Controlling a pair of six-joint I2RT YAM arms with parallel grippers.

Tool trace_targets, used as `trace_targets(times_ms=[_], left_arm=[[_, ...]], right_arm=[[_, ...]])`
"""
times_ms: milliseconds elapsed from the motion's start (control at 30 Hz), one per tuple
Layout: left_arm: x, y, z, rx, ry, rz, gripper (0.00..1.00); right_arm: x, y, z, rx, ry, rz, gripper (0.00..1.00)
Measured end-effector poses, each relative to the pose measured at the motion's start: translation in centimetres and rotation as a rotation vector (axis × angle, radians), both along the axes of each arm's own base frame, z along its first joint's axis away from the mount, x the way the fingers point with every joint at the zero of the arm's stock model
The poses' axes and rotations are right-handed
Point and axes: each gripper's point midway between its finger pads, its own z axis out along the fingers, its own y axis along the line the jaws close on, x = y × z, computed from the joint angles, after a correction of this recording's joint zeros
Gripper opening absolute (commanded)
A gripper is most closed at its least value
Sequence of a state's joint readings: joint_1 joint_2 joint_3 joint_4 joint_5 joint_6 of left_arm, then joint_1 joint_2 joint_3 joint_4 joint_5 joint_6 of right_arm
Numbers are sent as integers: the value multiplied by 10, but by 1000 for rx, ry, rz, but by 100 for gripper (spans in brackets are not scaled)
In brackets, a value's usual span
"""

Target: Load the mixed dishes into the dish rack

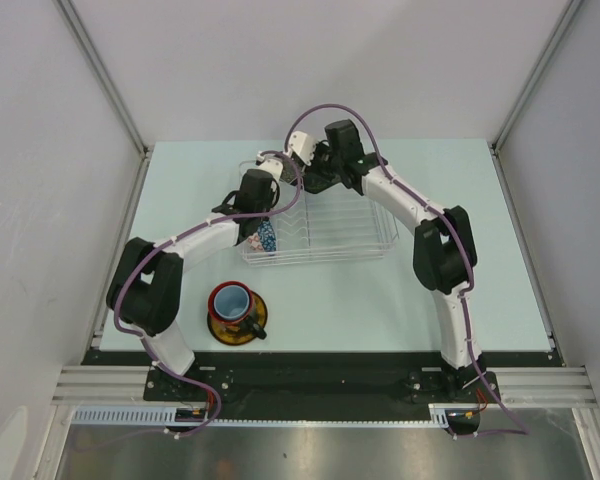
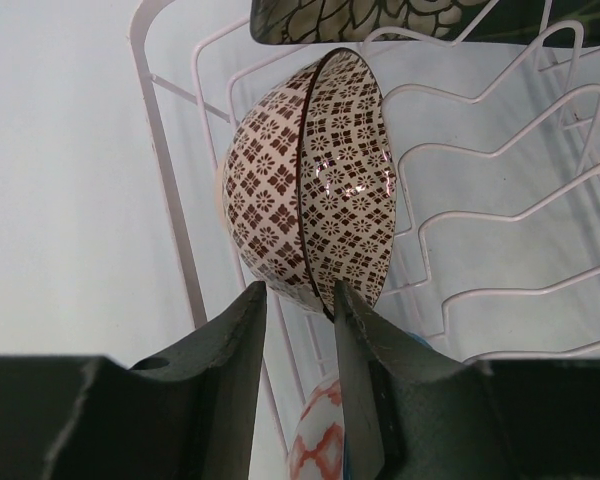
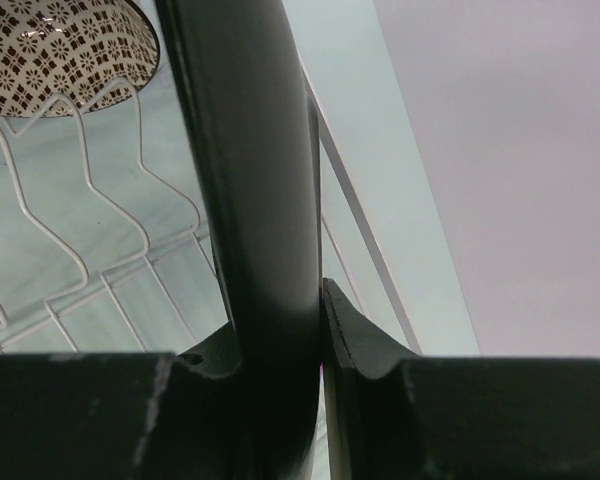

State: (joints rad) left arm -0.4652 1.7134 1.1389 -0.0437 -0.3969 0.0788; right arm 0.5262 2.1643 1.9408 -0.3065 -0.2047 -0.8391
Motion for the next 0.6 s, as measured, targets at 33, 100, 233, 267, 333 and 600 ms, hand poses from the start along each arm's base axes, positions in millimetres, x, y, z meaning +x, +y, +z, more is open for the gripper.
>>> trace_targets(times_ms=[33,100,233,267,333,600], left_arm=[[0,0,0,0,1,0,41],[-1,0,0,2,3,0,50],[-2,3,-2,14,12,7,74],[-4,4,-3,18,19,10,84],[-5,4,-4,21,31,5,86],[-2,12,25,28,34,25,99]], right_arm=[[0,1,0,1,0,4,0],[-1,3,-2,-1,1,10,0],[-1,4,-2,-6,-2,16,0],[-1,5,-2,-7,-3,18,0],[-1,5,-2,-11,-6,22,0],[-2,13,-2,-27,-27,42,0]])
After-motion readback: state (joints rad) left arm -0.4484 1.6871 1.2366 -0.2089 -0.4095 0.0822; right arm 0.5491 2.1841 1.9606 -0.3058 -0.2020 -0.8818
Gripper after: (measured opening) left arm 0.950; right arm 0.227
